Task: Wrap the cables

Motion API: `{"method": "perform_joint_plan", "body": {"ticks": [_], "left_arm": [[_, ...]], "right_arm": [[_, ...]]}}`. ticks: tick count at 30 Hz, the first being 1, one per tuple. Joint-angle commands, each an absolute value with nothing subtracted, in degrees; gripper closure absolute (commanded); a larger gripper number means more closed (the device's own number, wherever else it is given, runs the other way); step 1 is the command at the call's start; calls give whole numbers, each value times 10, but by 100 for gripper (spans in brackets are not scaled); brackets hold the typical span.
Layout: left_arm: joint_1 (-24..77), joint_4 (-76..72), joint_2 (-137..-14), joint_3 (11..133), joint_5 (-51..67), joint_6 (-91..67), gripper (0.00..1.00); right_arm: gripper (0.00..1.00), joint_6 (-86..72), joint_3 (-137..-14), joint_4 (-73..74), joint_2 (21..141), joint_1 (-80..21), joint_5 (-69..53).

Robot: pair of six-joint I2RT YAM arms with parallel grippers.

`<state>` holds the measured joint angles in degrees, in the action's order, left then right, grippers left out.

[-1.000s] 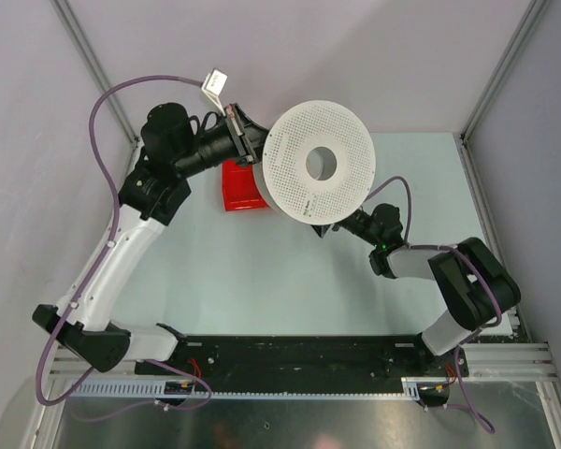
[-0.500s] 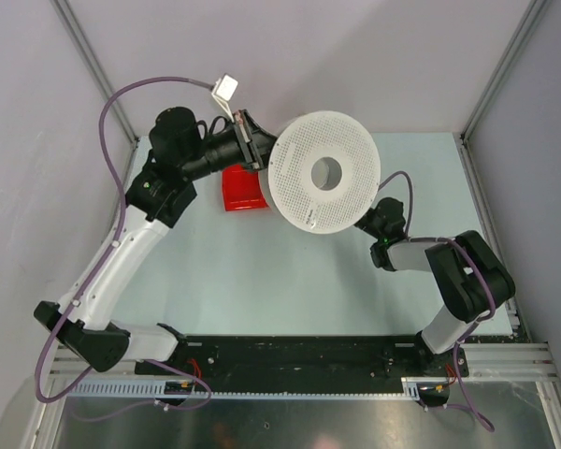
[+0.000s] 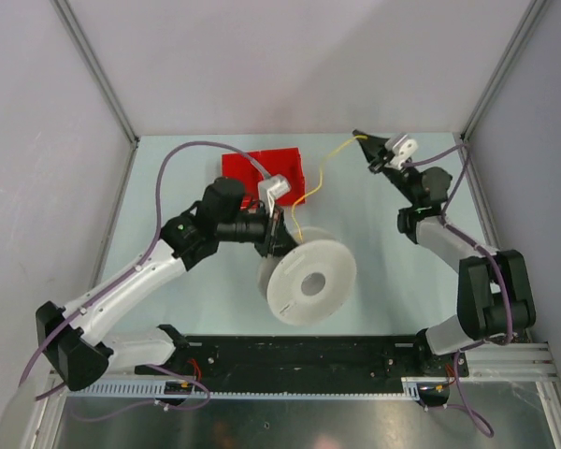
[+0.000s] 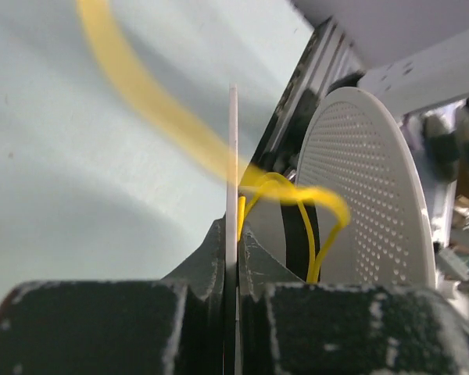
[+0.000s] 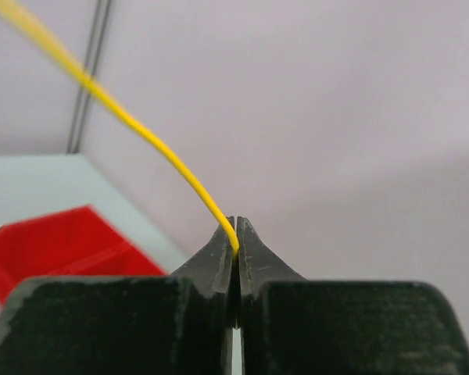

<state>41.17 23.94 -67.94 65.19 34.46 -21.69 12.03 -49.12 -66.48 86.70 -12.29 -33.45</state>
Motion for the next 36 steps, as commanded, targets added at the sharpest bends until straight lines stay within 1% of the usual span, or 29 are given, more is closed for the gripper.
{"method": "perform_joint_plan", "body": {"ticks": [1,4,7,12,16,20,24,28,31,36], "left_arm": [[423,240,-625,623,290,-116,100],[423,243,-611,608,246,-88,100],[421,248,-593,600,228,-69,100],[389,247,-554,609,302,-85,100],[359,237,-537,639,341,-118,100],[276,194,-539,676,408,-190,100],[211,136,-544,710,417,-269,100],[151,83,-555,732,386,-367,100],[102,61,-560,726,347,-441,100],[36,46,-572,709,270,-546,100]], "right_arm": [[100,93,-556,-654,811,-96,-318],[100,89,-574,-628,783,-75,-321],[100,100,-578,-598,765,-51,-336],[100,148,-578,-499,760,-1,-371],[100,185,-577,-428,782,28,-383],[100,229,-577,-334,799,36,-390],[100,264,-573,-240,813,32,-402],[100,300,-548,-175,813,22,-403],[100,332,-528,-115,798,7,-401],[100,387,-482,-1,733,-43,-400]]}}
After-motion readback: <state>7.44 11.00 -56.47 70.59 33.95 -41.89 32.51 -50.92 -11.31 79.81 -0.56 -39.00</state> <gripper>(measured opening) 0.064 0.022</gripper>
